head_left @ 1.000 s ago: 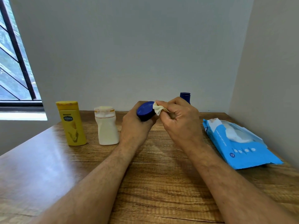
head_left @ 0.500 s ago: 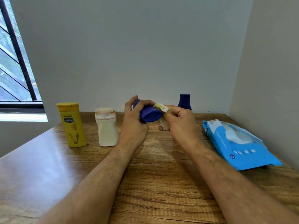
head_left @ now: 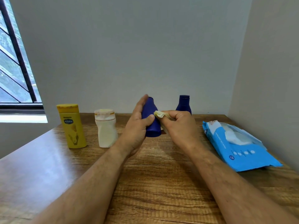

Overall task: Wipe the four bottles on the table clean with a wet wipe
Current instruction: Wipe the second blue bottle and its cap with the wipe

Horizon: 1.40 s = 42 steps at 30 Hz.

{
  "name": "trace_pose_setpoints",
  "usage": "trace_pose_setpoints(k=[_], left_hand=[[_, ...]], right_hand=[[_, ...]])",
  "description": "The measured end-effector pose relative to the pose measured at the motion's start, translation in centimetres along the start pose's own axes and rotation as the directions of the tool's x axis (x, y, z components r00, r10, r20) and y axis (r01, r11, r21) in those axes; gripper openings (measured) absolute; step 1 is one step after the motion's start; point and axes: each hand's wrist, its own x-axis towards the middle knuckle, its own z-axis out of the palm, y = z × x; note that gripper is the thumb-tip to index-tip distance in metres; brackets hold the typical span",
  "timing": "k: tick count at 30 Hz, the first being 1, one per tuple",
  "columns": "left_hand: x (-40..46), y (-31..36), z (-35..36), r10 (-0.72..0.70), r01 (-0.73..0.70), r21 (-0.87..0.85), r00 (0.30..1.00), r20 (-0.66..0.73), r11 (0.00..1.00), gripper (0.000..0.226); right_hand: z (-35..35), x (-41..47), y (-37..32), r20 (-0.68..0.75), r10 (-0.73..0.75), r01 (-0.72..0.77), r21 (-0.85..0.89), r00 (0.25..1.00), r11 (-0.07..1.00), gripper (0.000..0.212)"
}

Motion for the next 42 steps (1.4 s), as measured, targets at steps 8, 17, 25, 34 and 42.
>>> trace_pose_setpoints(k=[8, 17, 25, 34, 42], left_hand=[[0.4, 0.0, -0.5, -0.068, 0.078, 0.058, 0.986, -0.154, 0.995, 0.084], [0.6, -1.2, -1.0, -0.002, 0.055, 0.414, 0.992, -0.129, 0.909, 0.082], [0.3, -1.3, -0.9, 0.010, 0.013, 0.522, 0.999, -0.040, 0.853, 0.073], [0.4, -1.3, -1.3, 0.007, 0.035, 0.499, 0.997, -0.083, 0.866, 0.071], [0.5, -1.5, -1.3, 0.016, 0.034, 0.496, 0.995, -0.097, 0.868, 0.077]], right_hand=[[0.2, 0.0, -0.2, 0.011, -0.078, 0.079, -0.086, 0.997, 0.993, 0.021], [-0.3, -0.1, -0.7, -0.176, -0.220, 0.203, -0.112, 0.959, 0.973, 0.023], [-0.6, -0.4, -0.8, -0.077, -0.359, 0.341, -0.177, 0.930, 0.923, 0.026], [-1.2, -0.6, -0.8, 0.059, -0.524, 0.511, -0.337, 0.850, 0.791, 0.024], [-0.8, -0.9, -1.1, -0.032, -0.605, 0.550, -0.379, 0.796, 0.744, 0.025]])
